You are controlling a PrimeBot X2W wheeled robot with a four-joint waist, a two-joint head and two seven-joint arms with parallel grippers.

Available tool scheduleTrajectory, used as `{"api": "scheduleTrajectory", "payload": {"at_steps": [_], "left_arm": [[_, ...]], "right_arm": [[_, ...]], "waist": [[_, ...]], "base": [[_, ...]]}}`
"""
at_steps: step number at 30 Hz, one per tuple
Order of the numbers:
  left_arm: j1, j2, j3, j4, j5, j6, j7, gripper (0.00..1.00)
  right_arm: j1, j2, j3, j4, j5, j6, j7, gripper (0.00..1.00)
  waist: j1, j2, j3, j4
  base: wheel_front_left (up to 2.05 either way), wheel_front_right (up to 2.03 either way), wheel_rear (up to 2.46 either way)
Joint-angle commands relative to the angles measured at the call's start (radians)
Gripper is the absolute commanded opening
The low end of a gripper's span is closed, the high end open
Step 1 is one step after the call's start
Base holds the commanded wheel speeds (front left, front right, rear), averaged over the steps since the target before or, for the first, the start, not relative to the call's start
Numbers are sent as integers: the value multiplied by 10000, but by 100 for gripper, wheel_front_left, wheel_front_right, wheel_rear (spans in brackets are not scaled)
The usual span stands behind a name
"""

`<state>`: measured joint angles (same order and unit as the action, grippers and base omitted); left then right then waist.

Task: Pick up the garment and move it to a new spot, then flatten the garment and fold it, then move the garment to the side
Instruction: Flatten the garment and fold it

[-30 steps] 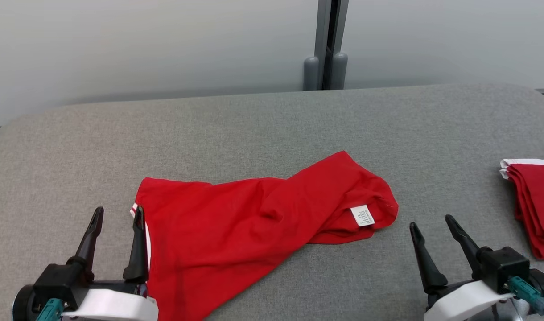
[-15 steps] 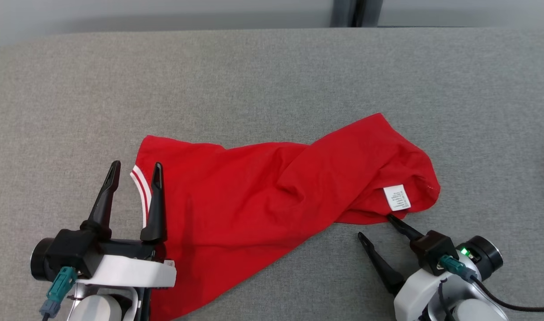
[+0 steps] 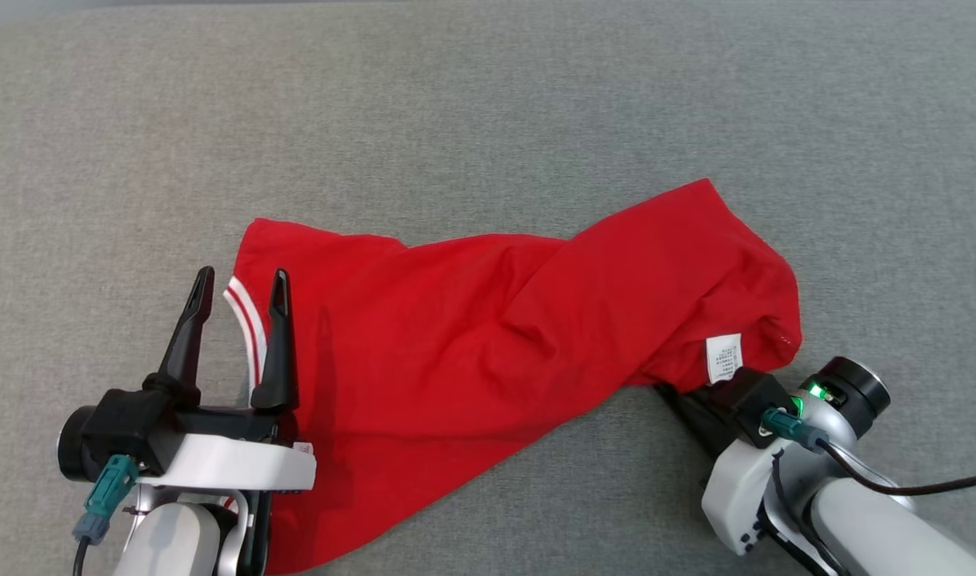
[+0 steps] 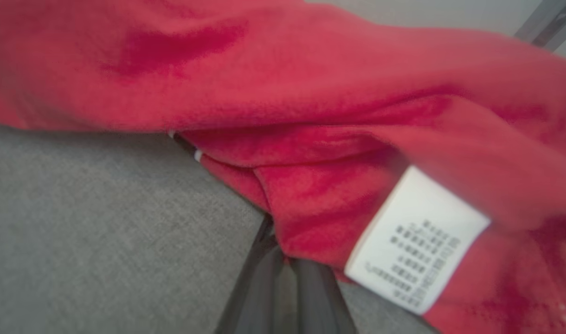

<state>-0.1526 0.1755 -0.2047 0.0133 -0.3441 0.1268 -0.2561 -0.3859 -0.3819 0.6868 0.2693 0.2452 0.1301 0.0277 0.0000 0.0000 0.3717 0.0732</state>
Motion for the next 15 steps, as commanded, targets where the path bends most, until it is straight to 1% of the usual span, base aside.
{"api": "scheduleTrajectory", "payload": {"at_steps": [1,2,4,7,8,10,12,15], "left_arm": [[-137,17,57,17,56,-17,-50,100],[-131,23,126,58,84,-36,-62,100],[-57,50,212,75,89,-35,-76,100],[28,86,294,52,125,-72,-82,100],[52,115,336,29,131,-76,-76,100],[78,143,396,-23,174,-66,-73,100],[118,149,432,-87,210,-37,-76,100],[153,180,472,-145,246,-22,-76,100]], "right_arm": [[307,-410,295,238,186,14,492,0],[113,-924,1034,-472,640,17,944,0],[-143,-1545,1765,-1436,1243,17,1496,0],[-613,-2641,2337,-3100,2420,13,2363,0],[-681,-2919,2413,-3661,2945,5,2640,0],[-830,-3648,2419,-4585,3540,5,3238,0],[-827,-4112,2196,-5444,4326,7,3654,0],[-846,-4714,1601,-6568,5439,7,4009,0]], "waist": [[0,0,-31,-105],[0,0,-84,-264],[0,0,-159,-454],[0,0,-234,-693],[0,0,-247,-769],[0,0,-260,-896],[0,0,-266,-1006],[0,0,-263,-1102]], "base": [[0,0,0],[0,0,0],[0,0,0],[0,0,0],[0,0,0],[0,0,0],[0,0,0],[0,0,0]]}}
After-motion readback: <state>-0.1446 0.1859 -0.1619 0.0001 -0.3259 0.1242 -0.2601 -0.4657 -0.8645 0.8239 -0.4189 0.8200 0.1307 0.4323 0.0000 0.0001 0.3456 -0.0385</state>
